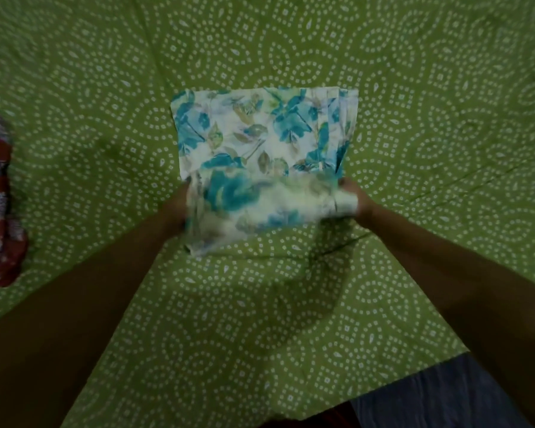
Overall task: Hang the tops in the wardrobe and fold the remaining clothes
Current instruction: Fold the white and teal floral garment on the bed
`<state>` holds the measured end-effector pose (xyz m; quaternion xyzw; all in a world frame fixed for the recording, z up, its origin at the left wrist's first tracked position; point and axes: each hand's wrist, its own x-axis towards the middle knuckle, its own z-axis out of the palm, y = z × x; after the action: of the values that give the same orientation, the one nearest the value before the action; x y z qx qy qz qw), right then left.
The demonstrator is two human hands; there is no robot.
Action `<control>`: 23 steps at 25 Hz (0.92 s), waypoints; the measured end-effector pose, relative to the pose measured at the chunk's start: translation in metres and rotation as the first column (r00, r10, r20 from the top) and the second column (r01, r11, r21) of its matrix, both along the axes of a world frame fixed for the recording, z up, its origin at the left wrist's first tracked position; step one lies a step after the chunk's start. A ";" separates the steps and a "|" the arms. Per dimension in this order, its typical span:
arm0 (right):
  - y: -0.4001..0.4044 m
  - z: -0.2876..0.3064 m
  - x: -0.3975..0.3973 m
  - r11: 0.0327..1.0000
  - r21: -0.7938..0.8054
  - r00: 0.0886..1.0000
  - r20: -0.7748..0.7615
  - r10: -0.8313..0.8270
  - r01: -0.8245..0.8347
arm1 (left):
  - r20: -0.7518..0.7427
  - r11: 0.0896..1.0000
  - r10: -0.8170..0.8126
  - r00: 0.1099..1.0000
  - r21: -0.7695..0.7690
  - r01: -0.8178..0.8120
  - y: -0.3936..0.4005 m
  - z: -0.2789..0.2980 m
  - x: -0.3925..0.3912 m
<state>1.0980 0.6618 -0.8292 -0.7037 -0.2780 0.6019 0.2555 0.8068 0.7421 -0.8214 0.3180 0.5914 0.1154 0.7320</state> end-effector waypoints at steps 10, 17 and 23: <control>0.007 -0.011 -0.001 0.961 -0.135 0.970 0.020 -0.243 0.243 | 0.129 0.995 0.010 0.992 -0.102 0.003 0.009 0.005 -0.011; -0.045 0.014 -0.015 0.963 -0.124 0.965 -0.077 -0.251 0.241 | 0.233 0.970 0.099 0.967 -0.238 -0.042 -0.020 0.024 -0.034; 0.020 0.009 -0.022 0.863 0.111 0.863 -0.189 -0.468 0.492 | -0.200 0.945 0.214 0.956 0.289 -0.152 0.014 0.006 0.010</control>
<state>1.0764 0.6817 -0.8200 -0.6795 -0.1190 0.5485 0.4726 0.8170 0.7564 -0.8151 0.3695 0.6774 0.2256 0.5947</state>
